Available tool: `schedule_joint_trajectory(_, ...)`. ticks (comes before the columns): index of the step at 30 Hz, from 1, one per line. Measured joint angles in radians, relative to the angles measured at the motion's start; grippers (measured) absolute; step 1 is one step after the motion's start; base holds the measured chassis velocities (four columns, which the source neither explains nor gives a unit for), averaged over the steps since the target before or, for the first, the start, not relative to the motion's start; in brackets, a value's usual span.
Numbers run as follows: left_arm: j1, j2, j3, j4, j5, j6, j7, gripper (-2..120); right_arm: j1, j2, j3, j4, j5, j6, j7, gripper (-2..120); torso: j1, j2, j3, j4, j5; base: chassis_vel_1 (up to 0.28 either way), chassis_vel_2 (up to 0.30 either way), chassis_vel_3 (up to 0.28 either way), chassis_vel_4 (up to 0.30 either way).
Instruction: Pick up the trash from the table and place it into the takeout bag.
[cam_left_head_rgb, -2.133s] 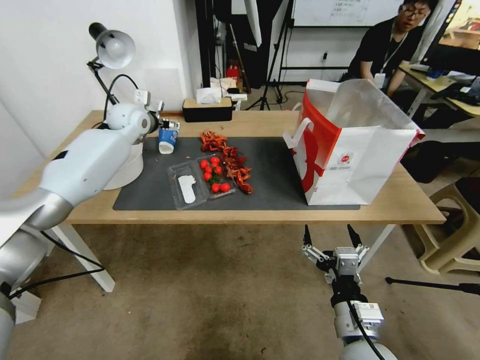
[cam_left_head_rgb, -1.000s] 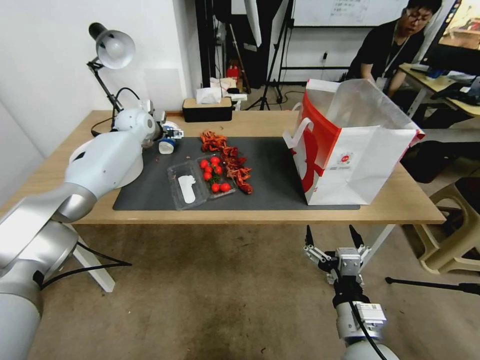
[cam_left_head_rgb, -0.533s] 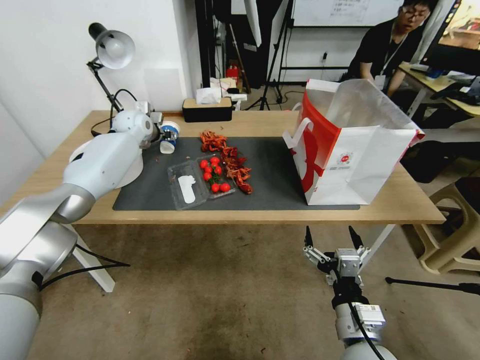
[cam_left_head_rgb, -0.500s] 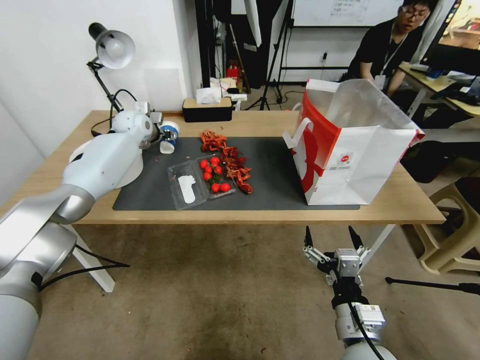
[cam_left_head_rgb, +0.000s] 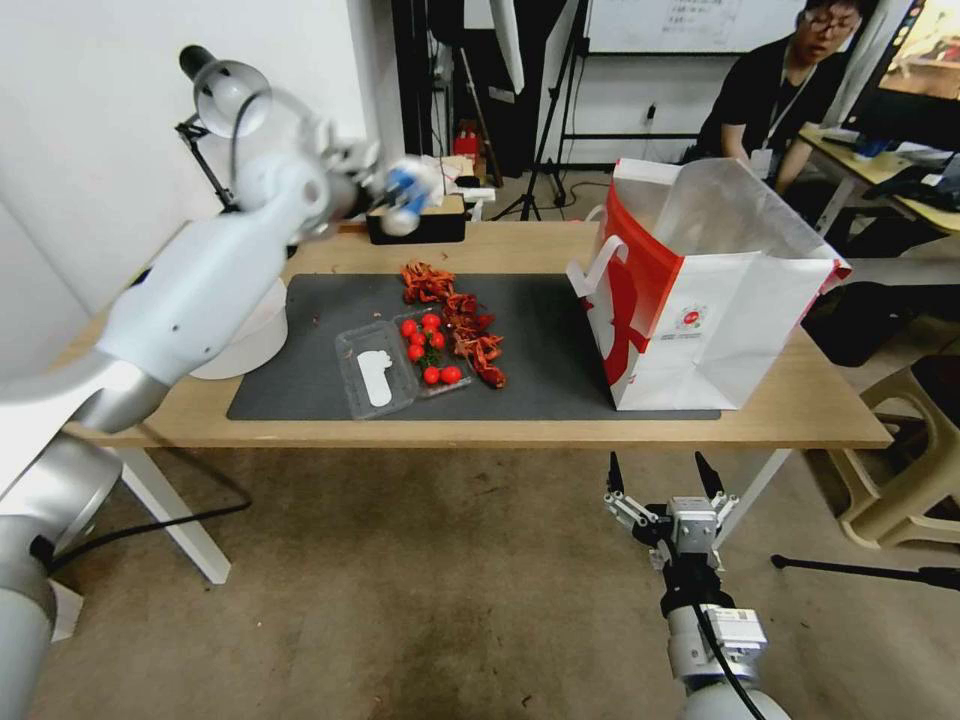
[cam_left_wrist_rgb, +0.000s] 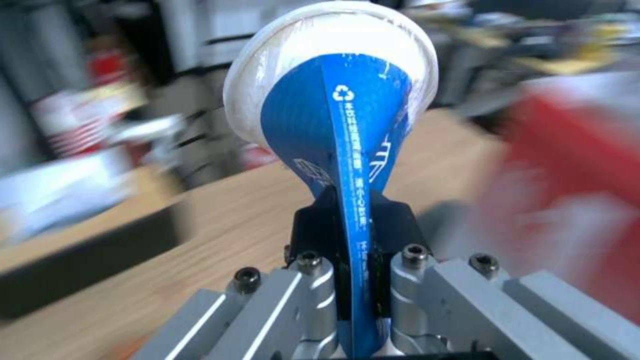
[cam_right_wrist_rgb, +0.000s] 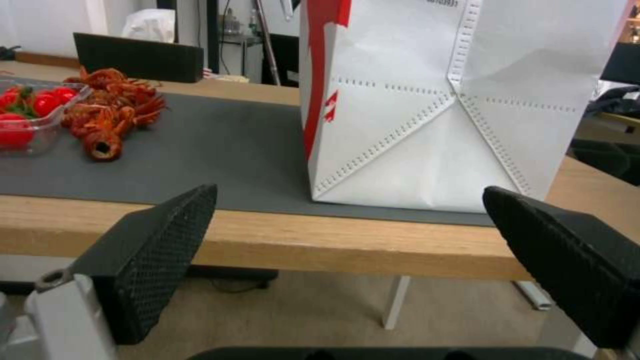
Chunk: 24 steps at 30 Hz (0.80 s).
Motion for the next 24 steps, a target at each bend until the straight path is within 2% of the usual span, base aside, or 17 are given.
schedule_joint_trajectory(3, -0.054, -0.077, 0.039, -0.05, -0.045, -0.003, -0.011, 3, -0.006, 0.0, 0.009, 0.002, 0.0, 0.001, 0.0, 100, 0.0, 0.0, 0.0, -0.0004, 0.0001, 0.0, 0.0, 0.0, 0.0)
schedule_joint_trajectory(4, -0.054, -0.077, 0.039, -0.05, -0.045, -0.003, -0.011, 3, -0.006, 0.0, 0.009, 0.002, 0.0, 0.001, 0.0, 100, 0.0, 0.0, 0.0, -0.0004, 0.0001, 0.0, 0.0, 0.0, 0.0)
schedule_joint_trajectory(7, -0.11, -0.149, 0.075, -0.068, -0.088, -0.004, -0.034, 3, -0.009, 0.004, 0.01, 0.002, 0.0, 0.005, 0.0, 100, 0.0, 0.0, 0.0, -0.0003, 0.0, 0.0, 0.0, 0.0, 0.0)
schedule_joint_trajectory(17, -0.156, -0.216, 0.182, -0.095, -0.098, -0.01, -0.031, 3, -0.011, 0.005, 0.015, -0.005, 0.0, 0.016, 0.001, 100, 0.0, 0.0, 0.0, 0.0003, -0.0004, 0.0, 0.0, 0.0, 0.0)
schedule_joint_trajectory(24, -0.143, -0.258, 0.215, -0.083, -0.099, -0.01, -0.071, 3, -0.009, 0.008, 0.015, -0.007, 0.001, 0.02, 0.001, 100, 0.0, 0.0, 0.0, 0.0001, -0.0004, 0.0, 0.0, 0.0, 0.0)
